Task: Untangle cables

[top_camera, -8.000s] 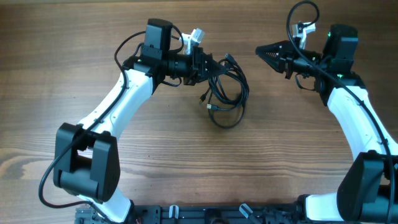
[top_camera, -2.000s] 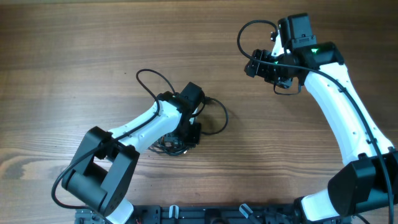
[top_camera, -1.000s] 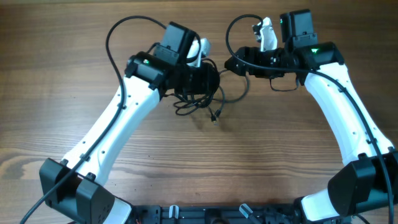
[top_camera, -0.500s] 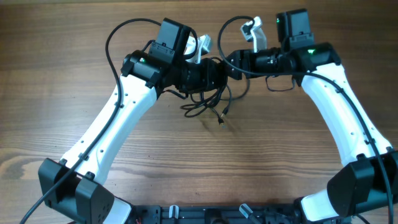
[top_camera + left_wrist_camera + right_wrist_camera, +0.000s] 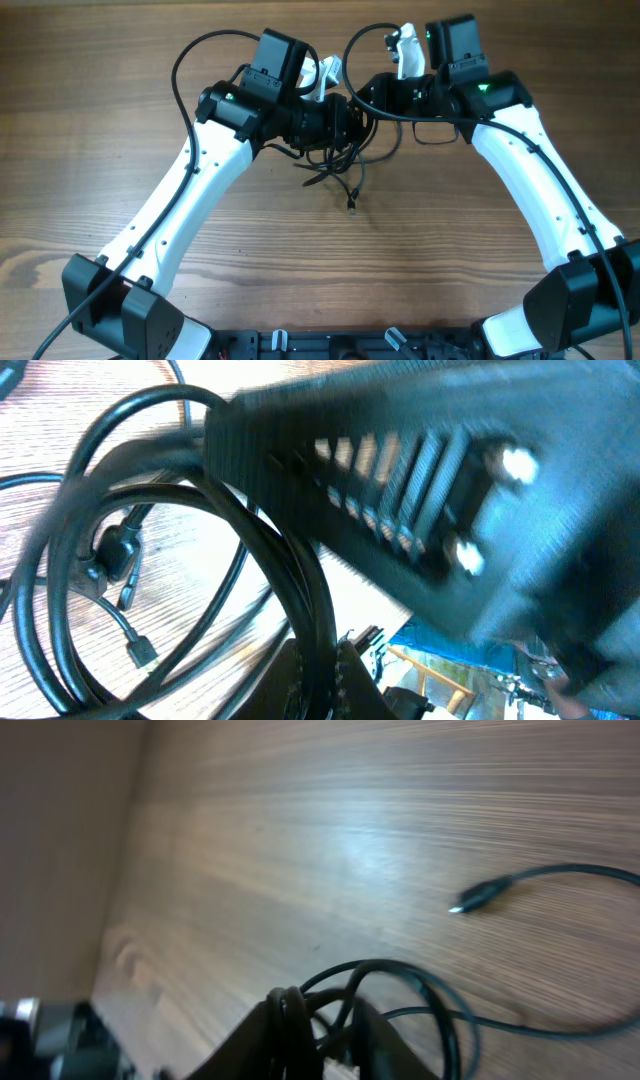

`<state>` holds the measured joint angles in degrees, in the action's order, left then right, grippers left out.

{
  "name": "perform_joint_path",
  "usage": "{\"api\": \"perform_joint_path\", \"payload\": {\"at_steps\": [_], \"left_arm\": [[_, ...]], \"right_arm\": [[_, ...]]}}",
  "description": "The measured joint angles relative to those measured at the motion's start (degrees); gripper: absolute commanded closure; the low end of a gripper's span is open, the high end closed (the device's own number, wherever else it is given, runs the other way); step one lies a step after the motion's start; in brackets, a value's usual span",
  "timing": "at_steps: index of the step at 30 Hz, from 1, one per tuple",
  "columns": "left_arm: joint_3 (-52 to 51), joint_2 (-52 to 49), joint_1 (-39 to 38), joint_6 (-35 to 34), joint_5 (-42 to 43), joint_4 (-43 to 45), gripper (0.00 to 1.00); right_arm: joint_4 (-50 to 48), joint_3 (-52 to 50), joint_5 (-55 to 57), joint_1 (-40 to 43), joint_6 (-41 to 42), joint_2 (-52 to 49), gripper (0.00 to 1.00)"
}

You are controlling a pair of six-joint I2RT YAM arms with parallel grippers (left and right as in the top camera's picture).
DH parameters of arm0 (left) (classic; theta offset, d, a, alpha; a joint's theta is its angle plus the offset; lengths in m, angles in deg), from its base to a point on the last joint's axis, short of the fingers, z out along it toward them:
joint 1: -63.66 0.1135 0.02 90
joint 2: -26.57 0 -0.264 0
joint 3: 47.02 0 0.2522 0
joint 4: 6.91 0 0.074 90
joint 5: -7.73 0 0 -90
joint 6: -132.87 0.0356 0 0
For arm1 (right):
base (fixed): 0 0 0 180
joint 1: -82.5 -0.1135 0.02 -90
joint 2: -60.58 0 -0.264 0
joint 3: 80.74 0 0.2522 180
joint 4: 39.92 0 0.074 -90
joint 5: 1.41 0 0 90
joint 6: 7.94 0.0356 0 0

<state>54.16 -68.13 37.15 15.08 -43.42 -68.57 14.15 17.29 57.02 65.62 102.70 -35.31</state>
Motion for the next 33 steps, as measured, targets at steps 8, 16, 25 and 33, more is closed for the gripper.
{"api": "perform_joint_path", "payload": {"at_steps": [8,16,25,33], "left_arm": [[0.00,0.00,0.00,0.02,0.09,1.70,0.93],[0.00,0.00,0.00,-0.04,0.07,6.14,0.96],[0.00,0.00,1.14,-5.55,3.58,10.78,0.96],[0.02,0.00,1.18,-8.02,9.55,17.05,0.96]], "right_arm": [[2.56,0.00,7.89,0.22,6.14,0.00,0.82],[2.36,0.00,2.82,1.14,2.89,0.00,0.52],[0.70,0.00,-11.80,8.81,-0.98,0.00,0.42],[0.96,0.00,-14.73,8.22,-3.21,0.00,0.43]]}}
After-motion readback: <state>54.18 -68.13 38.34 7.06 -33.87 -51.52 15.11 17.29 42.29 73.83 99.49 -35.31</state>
